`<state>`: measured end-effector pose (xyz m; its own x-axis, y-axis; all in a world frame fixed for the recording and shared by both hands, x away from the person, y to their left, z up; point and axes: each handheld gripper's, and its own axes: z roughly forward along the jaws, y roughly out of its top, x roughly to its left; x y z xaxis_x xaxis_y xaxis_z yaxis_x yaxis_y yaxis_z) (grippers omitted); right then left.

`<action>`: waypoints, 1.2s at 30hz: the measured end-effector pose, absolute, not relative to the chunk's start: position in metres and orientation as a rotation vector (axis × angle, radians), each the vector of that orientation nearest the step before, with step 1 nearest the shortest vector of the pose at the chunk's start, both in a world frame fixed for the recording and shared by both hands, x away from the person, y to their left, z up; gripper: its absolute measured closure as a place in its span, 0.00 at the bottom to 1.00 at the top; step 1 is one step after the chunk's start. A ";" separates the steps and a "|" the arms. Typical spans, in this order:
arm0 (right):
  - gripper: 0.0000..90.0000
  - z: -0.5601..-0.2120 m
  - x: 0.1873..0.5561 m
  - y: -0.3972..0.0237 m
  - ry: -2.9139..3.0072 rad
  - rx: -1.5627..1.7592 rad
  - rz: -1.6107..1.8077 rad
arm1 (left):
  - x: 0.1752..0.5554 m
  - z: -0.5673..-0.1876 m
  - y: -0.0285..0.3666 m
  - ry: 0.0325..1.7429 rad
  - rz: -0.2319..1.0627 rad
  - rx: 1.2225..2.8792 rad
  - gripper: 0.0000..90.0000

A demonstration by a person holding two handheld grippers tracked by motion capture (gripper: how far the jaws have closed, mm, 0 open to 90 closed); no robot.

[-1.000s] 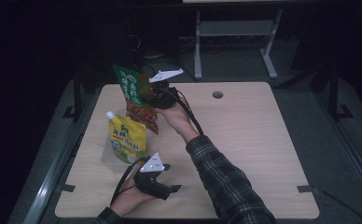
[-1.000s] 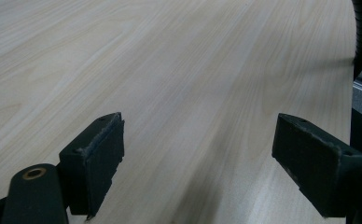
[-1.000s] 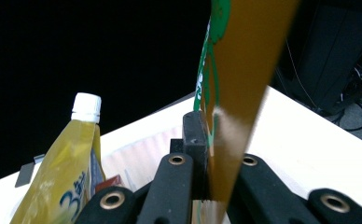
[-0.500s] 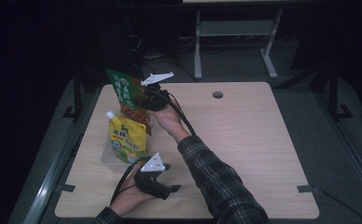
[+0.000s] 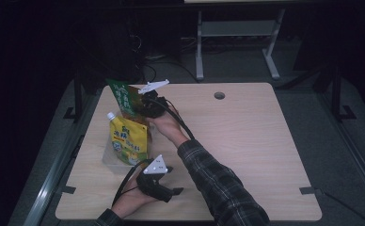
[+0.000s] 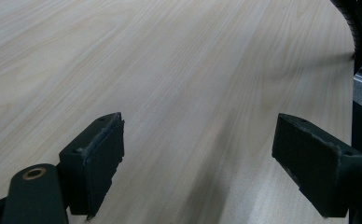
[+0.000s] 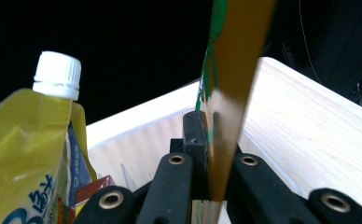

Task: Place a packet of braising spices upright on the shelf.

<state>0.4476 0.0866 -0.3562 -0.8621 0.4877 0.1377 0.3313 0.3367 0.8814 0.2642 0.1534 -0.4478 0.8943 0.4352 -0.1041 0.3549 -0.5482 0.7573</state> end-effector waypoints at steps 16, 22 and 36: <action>0.80 -0.356 0.444 0.083 2.457 0.722 1.524 | 0.265 -0.448 0.154 0.559 0.118 2.210 0.18; 0.58 -0.353 0.444 0.077 2.437 0.749 1.493 | 0.264 -0.449 0.152 0.555 0.112 2.211 0.18; 0.45 -0.340 0.434 0.029 2.436 0.763 1.521 | 0.265 -0.447 0.154 0.563 0.115 2.201 0.18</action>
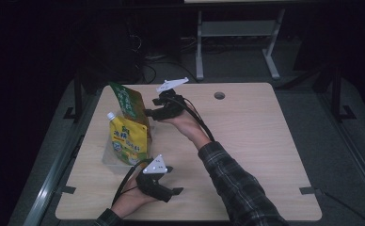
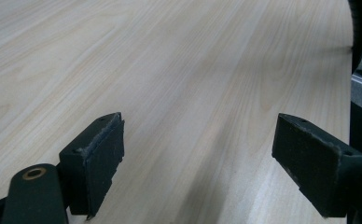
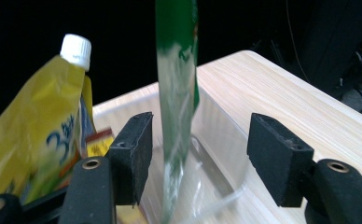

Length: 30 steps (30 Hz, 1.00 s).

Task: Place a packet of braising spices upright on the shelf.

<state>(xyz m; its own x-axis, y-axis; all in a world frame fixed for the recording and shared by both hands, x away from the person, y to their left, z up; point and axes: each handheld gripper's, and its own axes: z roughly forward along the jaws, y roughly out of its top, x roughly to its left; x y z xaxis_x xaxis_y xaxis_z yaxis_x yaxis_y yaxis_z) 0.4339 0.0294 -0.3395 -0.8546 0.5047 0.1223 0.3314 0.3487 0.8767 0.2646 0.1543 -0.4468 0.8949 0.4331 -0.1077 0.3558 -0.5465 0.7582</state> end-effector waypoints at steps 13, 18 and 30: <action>0.44 -0.337 0.418 -0.016 2.440 0.784 1.479 | 0.265 -0.447 0.155 0.561 0.116 2.204 0.18; 0.43 -0.341 0.410 -0.037 2.426 0.793 1.461 | 0.265 -0.447 0.155 0.563 0.116 2.204 0.18; 0.42 -0.358 0.389 -0.098 2.395 0.883 1.418 | 0.265 -0.446 0.154 0.555 0.130 2.208 0.18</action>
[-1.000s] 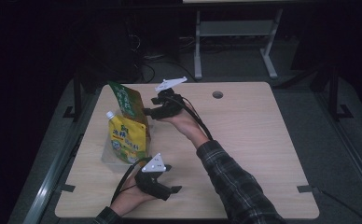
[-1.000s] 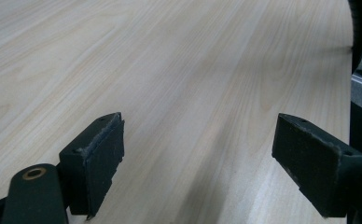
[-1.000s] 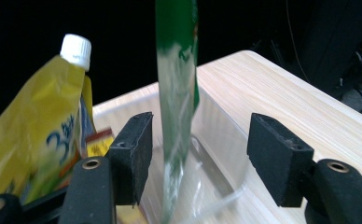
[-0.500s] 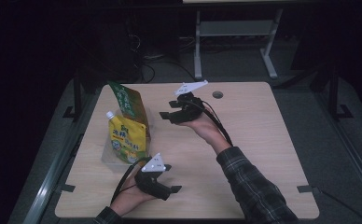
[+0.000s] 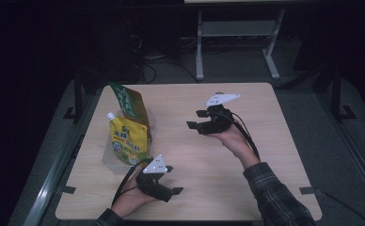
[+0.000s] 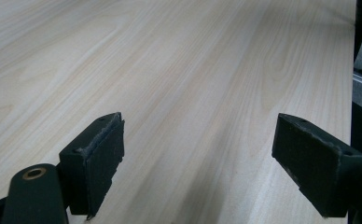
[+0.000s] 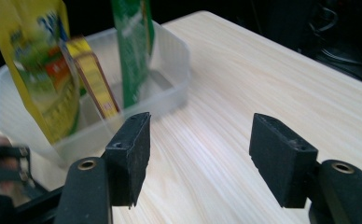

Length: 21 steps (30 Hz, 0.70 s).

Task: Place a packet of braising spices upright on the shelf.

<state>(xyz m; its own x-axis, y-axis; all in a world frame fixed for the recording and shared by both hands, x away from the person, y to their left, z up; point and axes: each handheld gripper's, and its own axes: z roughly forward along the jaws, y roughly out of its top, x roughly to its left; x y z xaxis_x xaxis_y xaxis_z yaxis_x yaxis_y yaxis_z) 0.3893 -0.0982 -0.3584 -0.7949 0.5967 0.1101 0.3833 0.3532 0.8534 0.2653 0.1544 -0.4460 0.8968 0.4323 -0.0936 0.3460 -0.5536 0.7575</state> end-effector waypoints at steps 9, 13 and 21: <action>0.40 -0.388 0.361 -0.144 2.377 0.966 1.349 | 0.264 -0.446 0.154 0.556 0.122 2.213 0.18; 0.40 -0.402 0.345 -0.163 2.372 0.991 1.323 | 0.264 -0.447 0.154 0.560 0.125 2.208 0.18; 0.38 -0.421 0.319 -0.189 2.395 1.035 1.246 | 0.264 -0.448 0.155 0.570 0.118 2.213 0.18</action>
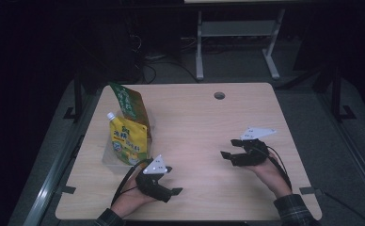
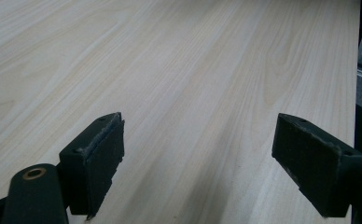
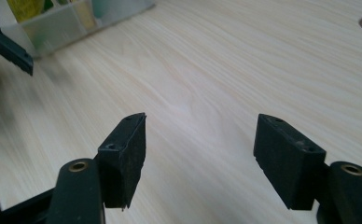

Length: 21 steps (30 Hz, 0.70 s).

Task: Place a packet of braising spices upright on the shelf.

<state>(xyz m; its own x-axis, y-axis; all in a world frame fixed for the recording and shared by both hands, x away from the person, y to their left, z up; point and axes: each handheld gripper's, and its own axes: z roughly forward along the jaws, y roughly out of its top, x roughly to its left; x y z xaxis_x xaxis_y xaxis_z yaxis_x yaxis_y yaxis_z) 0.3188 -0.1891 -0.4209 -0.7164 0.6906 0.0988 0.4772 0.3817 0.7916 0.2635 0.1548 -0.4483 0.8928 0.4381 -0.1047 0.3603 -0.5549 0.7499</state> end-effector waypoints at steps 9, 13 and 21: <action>0.35 -0.437 0.296 -0.210 2.381 1.100 1.235 | 0.263 -0.451 0.156 0.561 0.133 2.249 0.19; 0.34 -0.445 0.284 -0.214 2.398 1.127 1.225 | 0.263 -0.451 0.157 0.565 0.140 2.246 0.19; 0.34 -0.448 0.266 -0.220 2.402 1.129 1.222 | 0.264 -0.452 0.158 0.571 0.142 2.254 0.19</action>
<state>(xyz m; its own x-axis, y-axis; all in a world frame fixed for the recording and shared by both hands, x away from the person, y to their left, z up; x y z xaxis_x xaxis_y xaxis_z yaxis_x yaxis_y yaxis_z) 0.2663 -0.2205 -0.4481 -0.6809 0.7189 0.1399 0.5363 0.3593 0.7638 0.2641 0.1584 -0.4520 0.8924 0.4445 -0.0779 0.3558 -0.5869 0.7273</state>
